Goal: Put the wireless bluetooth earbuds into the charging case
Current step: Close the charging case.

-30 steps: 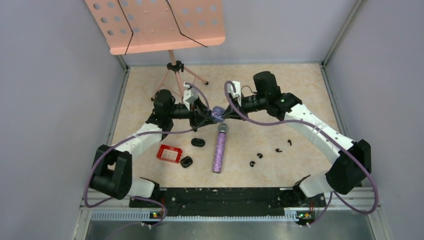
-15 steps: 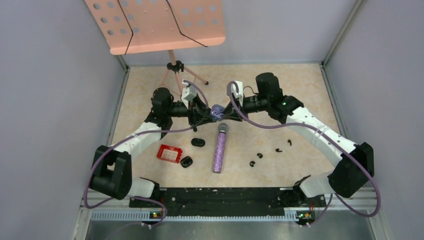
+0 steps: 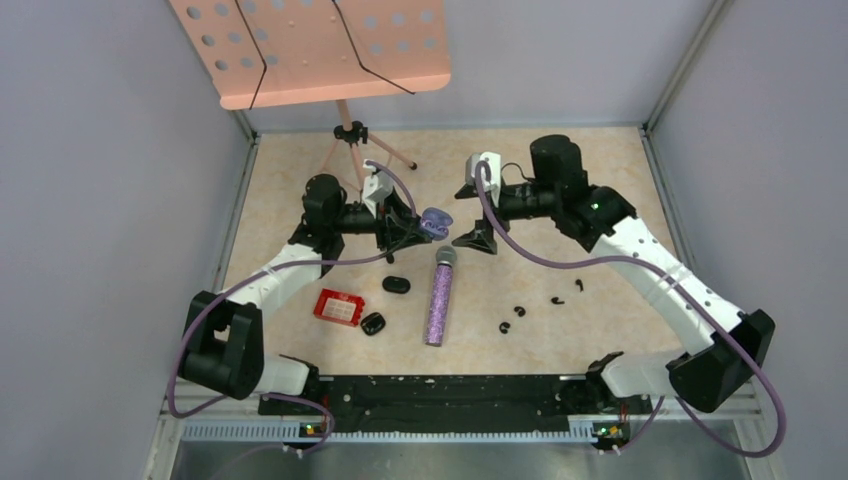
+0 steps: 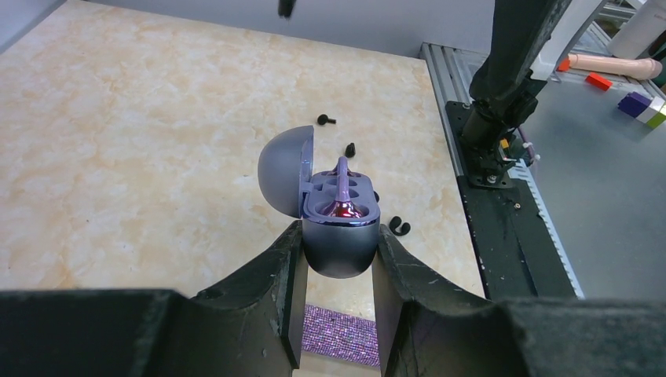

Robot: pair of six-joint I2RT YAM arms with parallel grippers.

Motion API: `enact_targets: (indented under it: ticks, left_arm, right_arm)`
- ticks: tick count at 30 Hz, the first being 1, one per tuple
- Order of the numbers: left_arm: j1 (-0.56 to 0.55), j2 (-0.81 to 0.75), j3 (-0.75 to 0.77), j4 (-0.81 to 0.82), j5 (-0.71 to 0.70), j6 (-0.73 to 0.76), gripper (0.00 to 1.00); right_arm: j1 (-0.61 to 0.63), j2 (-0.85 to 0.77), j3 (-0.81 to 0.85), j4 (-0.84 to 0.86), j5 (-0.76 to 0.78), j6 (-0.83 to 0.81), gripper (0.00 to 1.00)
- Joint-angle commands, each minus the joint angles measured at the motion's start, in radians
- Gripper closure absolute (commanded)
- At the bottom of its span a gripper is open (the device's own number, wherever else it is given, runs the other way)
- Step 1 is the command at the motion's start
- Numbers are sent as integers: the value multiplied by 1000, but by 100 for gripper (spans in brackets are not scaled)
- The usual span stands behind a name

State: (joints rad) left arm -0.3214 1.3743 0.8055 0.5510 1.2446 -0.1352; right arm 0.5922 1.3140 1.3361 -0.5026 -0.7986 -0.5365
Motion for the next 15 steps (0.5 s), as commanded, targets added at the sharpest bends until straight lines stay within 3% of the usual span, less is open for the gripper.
enact_targets:
  ticks: [1, 9, 15]
  left_arm:
    - [3, -32, 38, -3, 28, 61, 100]
    - [-5, -40, 63, -91, 8, 157, 100]
    - [-5, 53, 99, -79, -177, -13, 100]
  right_arm:
    - [-9, -20, 15, 14, 67, 0, 1]
    - [-2, 152, 42, 25, -39, 39, 1]
    - [10, 107, 25, 32, 26, 32, 1]
